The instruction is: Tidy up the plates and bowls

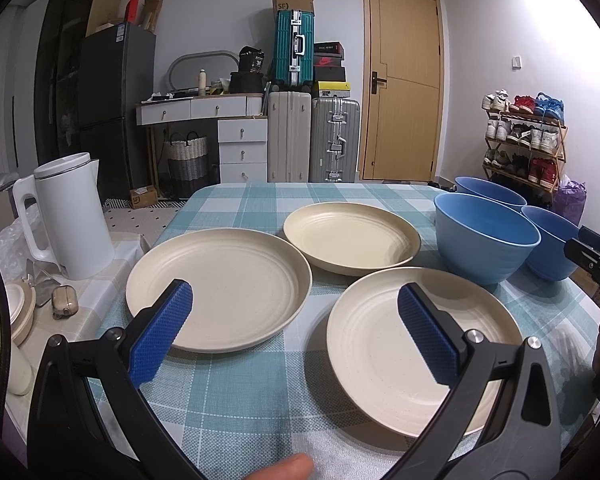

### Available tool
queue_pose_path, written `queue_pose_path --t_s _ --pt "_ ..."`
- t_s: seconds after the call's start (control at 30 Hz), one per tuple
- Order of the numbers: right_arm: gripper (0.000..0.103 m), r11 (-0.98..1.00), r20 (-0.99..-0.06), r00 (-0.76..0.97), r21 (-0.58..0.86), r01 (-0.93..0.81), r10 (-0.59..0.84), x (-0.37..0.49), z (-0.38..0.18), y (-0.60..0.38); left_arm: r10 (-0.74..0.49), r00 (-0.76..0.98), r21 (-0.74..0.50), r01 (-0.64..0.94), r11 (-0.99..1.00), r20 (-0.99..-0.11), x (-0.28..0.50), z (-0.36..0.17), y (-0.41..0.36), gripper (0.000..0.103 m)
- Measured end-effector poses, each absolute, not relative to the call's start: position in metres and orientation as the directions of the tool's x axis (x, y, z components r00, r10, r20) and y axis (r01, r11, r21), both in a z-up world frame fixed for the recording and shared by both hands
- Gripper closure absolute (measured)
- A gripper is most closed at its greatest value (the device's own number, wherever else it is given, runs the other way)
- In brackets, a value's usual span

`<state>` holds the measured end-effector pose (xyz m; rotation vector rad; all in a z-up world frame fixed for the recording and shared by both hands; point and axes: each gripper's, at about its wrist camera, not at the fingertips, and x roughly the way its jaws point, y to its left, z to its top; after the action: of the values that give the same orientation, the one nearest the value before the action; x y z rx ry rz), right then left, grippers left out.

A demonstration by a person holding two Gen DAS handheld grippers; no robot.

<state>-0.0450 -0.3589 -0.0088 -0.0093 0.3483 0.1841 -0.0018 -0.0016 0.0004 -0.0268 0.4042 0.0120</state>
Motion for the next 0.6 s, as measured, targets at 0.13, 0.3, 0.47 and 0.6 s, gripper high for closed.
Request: queue_pose_path --t_s 0.13,0.3,0.47,0.6 --pt "0.000 0.983 -0.366 0.914 0.013 -0.185 0.177 -0.041 -0.010 -0.357 0.024 0.920 -0.017 -0.033 0.999 -0.390 -0.003 0.000 -0.001 0.000" --pt "0.000 0.981 -0.382 0.906 0.010 -0.191 0.181 -0.040 -0.004 -0.354 0.045 0.905 -0.026 -0.062 0.998 -0.423 0.000 0.000 0.004 0.000" --pt "0.000 0.979 -0.387 0.902 0.002 -0.205 0.190 -0.039 0.008 -0.346 0.035 0.893 -0.050 -0.064 0.997 -0.448 0.002 0.005 0.008 0.000" --pt "0.000 0.976 -0.410 0.890 0.002 -0.217 0.199 -0.035 0.016 -0.337 0.051 0.880 -0.043 -0.080 0.996 -0.472 0.004 0.014 0.013 0.000"
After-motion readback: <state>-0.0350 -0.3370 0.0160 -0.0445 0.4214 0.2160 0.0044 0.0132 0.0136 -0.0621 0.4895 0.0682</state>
